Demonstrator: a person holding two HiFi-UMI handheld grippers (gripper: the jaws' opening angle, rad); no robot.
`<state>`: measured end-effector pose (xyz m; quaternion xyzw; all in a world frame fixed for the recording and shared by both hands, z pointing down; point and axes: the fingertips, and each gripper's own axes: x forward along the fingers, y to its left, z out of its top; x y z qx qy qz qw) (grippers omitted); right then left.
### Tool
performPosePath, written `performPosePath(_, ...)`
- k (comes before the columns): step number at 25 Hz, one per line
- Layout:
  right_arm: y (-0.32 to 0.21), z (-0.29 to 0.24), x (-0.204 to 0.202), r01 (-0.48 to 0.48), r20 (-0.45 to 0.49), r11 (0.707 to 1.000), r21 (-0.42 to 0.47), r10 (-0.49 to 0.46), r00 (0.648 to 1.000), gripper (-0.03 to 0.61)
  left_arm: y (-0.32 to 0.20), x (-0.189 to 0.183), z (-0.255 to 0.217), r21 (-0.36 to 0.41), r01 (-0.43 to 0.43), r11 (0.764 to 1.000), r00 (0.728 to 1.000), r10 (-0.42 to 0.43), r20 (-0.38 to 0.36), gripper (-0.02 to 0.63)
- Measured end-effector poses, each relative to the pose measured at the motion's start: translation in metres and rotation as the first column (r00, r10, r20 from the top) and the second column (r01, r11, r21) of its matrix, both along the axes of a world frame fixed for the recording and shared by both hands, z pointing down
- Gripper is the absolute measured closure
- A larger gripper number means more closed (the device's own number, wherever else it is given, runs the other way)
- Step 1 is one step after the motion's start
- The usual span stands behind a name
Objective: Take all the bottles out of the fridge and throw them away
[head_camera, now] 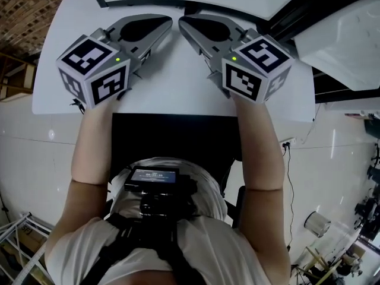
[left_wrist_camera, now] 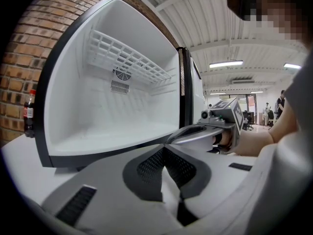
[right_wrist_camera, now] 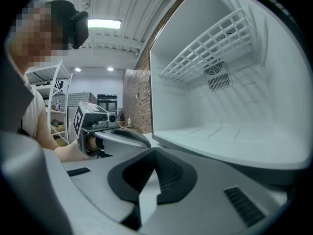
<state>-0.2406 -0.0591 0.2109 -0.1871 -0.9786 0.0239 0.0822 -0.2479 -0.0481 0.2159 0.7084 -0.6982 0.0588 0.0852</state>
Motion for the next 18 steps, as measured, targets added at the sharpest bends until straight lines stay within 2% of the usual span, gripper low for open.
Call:
performPosePath(4,-0.0017,-0.0010,0.0013,0.002,0.006,1.000,0.004,-0.002,1.000,0.578,-0.0004,0.0079,-0.0014,0.002,-0.023,1.000,1.000,0.023,-0.002,0.601)
performPosePath(18,0.0001,0.0034,0.0047,0.000,-0.007,1.000,-0.002,0.000,1.000,0.578,0.0021,0.0115,0.0030,0.002,-0.024,1.000,1.000,0.024,-0.008,0.601)
